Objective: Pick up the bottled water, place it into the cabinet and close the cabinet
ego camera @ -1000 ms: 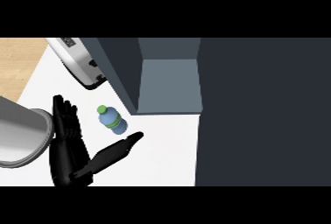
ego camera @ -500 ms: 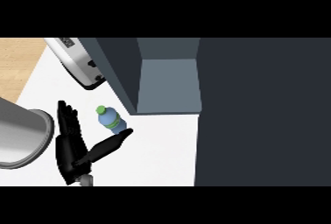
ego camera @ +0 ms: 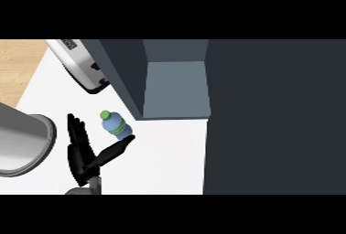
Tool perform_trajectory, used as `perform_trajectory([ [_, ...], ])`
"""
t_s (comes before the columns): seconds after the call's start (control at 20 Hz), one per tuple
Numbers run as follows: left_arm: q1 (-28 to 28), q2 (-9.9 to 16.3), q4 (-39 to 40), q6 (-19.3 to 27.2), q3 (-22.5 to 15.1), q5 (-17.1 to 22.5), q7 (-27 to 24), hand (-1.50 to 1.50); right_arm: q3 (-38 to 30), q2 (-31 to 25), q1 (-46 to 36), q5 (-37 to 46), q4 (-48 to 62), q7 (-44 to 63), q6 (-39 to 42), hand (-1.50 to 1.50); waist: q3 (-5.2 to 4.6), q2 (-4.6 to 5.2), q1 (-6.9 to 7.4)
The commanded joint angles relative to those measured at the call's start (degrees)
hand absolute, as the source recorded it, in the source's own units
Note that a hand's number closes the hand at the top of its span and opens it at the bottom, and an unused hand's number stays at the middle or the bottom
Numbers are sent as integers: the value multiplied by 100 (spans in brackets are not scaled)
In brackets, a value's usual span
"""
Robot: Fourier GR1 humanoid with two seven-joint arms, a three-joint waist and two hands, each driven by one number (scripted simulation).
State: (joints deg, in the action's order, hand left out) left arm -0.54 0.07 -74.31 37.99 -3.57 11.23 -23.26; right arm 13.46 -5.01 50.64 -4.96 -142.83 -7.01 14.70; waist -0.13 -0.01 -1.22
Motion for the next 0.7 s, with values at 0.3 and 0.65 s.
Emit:
perform_trajectory([
  [0.3,-668,205,2060,-1457,747,1235,-1417,-150,138,-132,677,-168,-756,27,119,-150,0,6,-1],
  [0.65,-1196,-6,3586,-2289,725,1680,-2586,-150,63,-272,831,-270,-764,-239,251,-150,-3,16,-55],
])
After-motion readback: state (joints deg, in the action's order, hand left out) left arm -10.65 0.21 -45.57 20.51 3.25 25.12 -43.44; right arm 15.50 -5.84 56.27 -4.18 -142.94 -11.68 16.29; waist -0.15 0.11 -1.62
